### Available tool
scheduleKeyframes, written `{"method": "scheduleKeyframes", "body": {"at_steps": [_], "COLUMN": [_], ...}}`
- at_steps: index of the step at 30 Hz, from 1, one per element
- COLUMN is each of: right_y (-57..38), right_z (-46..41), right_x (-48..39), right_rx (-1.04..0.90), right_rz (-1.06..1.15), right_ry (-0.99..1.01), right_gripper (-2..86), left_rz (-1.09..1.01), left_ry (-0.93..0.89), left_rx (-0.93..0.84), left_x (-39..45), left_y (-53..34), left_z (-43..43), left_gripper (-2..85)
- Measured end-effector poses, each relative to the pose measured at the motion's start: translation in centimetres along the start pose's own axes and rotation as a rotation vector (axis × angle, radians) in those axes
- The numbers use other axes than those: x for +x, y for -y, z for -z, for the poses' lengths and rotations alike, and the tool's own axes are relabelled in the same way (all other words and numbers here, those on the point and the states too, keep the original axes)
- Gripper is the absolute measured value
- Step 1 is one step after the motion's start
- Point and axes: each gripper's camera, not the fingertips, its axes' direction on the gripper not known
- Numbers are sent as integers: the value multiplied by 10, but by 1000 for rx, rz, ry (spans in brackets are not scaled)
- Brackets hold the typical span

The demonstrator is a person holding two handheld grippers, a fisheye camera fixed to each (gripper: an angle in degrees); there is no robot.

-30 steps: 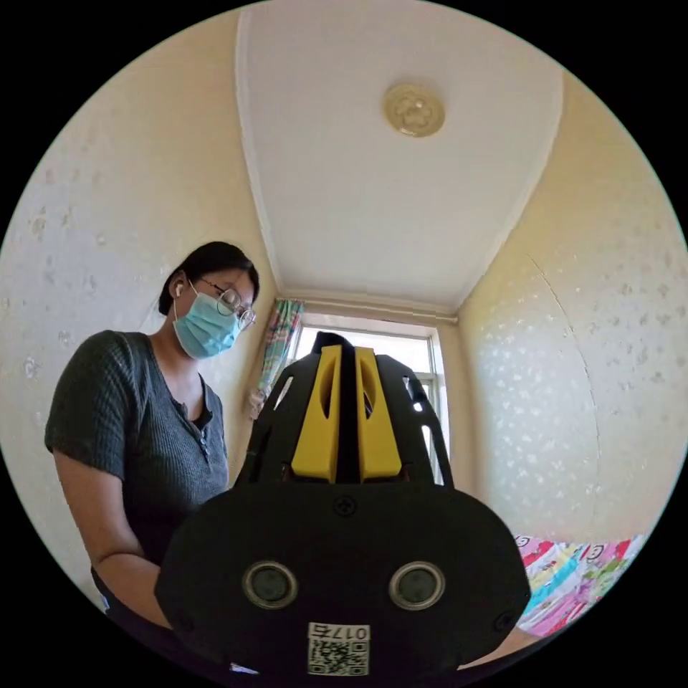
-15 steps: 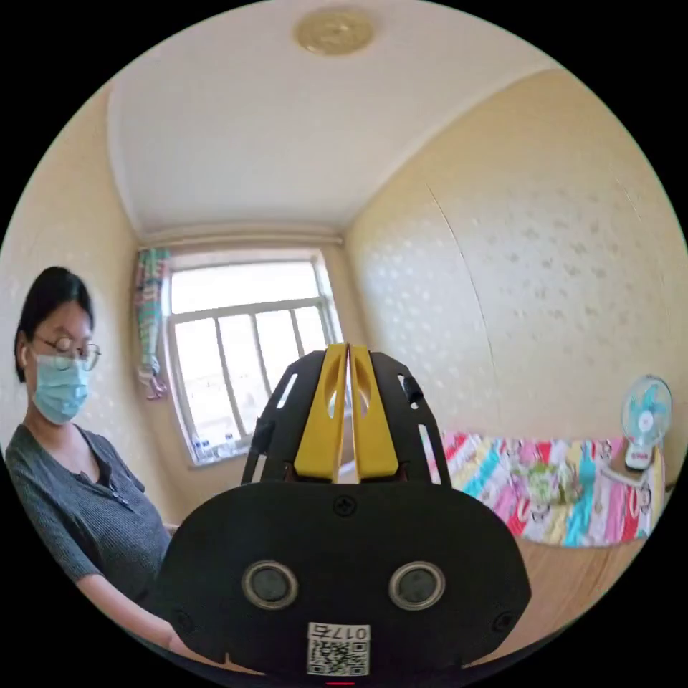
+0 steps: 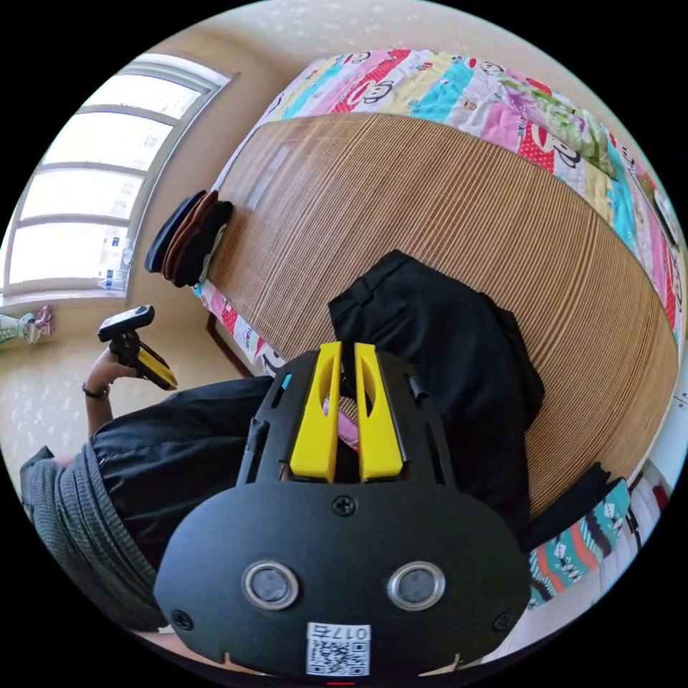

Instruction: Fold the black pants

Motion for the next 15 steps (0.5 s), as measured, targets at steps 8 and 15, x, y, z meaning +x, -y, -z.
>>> {"method": "scheduleKeyframes", "body": {"at_steps": [8, 15], "right_y": [101, 147], "right_z": [-187, -243], "right_x": [-54, -86], "right_rx": [-484, -550], "right_rz": [114, 250], "right_ry": [-171, -475], "right_gripper": [92, 146], "left_rz": [109, 222], "left_ry": [-263, -365], "left_rx": [155, 139], "left_x": [-48, -77], "left_y": [-93, -155], "left_z": [-55, -131], "left_gripper": [42, 42]}}
